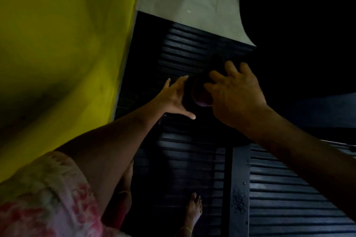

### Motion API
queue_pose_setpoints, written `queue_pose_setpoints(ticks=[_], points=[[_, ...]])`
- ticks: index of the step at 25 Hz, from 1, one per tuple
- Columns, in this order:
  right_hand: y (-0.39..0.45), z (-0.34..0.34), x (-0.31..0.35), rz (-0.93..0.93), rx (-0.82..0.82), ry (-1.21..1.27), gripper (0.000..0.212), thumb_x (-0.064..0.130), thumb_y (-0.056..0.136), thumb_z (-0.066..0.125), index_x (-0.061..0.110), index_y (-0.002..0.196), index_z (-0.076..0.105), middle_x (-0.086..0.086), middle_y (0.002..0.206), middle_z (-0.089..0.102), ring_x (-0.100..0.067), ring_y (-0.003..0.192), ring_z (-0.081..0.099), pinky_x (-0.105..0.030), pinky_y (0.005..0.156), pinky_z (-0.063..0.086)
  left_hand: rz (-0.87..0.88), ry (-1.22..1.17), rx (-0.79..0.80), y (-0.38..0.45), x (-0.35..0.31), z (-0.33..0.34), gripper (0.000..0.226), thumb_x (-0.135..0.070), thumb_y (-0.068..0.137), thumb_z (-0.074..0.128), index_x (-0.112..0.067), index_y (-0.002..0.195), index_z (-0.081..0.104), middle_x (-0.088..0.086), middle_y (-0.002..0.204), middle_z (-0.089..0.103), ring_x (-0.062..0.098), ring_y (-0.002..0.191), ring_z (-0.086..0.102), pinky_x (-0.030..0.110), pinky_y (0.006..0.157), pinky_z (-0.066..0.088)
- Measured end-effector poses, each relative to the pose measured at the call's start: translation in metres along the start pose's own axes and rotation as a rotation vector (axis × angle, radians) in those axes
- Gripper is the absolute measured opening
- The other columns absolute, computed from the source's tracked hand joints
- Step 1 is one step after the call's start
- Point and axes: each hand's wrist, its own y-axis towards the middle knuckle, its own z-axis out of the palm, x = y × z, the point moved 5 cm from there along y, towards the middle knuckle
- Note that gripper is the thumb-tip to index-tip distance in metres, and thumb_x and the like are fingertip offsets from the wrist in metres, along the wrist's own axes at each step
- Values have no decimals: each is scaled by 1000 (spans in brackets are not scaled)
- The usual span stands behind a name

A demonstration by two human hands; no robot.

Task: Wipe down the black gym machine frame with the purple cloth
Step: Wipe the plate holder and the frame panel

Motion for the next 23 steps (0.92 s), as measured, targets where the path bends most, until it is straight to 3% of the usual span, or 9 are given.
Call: queue_pose_setpoints(ticks=[3,6,9,12,16,18,20,23], points=[[-24,-21,-22,136,-141,18,43,42,93,42,23,132,48,0,133,43,-32,125,31,-40,98,28,131,-153,-169,-1,-40,-22,131,-62,59,78,-13,153,2,8,160,2,20,147,0,45,119,-2],[-29,-24,-21,131,-153,-3,43,41,92,47,21,130,49,0,131,45,-33,125,32,-40,99,30,99,-190,-264,2,-64,-33,124,-71,50,71,-16,150,20,7,153,23,24,143,19,51,116,19],[-53,-25,-31,148,-207,-59,40,42,83,53,22,117,60,2,118,55,-31,112,44,-37,89,34,42,-159,-189,-8,-67,-38,129,-63,58,77,-13,153,5,5,158,10,20,146,7,50,119,6],[-80,-39,-59,370,-382,-94,44,32,75,41,16,106,67,-5,101,64,-34,95,55,-39,77,35,134,-122,-268,-21,-89,-58,130,-75,56,65,-8,152,8,10,157,14,23,146,9,50,118,11],[-82,-38,-51,271,-312,-159,44,44,74,55,24,112,66,3,111,61,-30,106,52,-37,85,35,109,-214,-380,-12,-115,-67,115,-75,59,66,-10,147,28,8,145,36,23,136,35,42,112,32],[-97,-45,-64,256,-375,-135,42,42,76,53,24,112,66,2,112,61,-31,108,52,-37,86,31,74,-291,-383,-18,-120,-76,115,-68,54,76,-18,143,25,8,143,35,23,133,38,40,110,35],[-122,-61,-94,441,-523,-125,44,31,75,46,18,112,67,-4,107,63,-36,103,54,-39,81,25,78,-294,-318,-29,-129,-87,123,-48,51,89,-17,146,18,11,146,27,27,136,32,41,110,33],[-137,-72,-110,612,-590,-170,48,24,76,45,15,119,63,-8,110,63,-37,106,55,-42,83,29,59,17,-214,-32,-144,-99,125,-52,58,85,-15,151,11,10,151,17,28,141,22,47,112,30]])
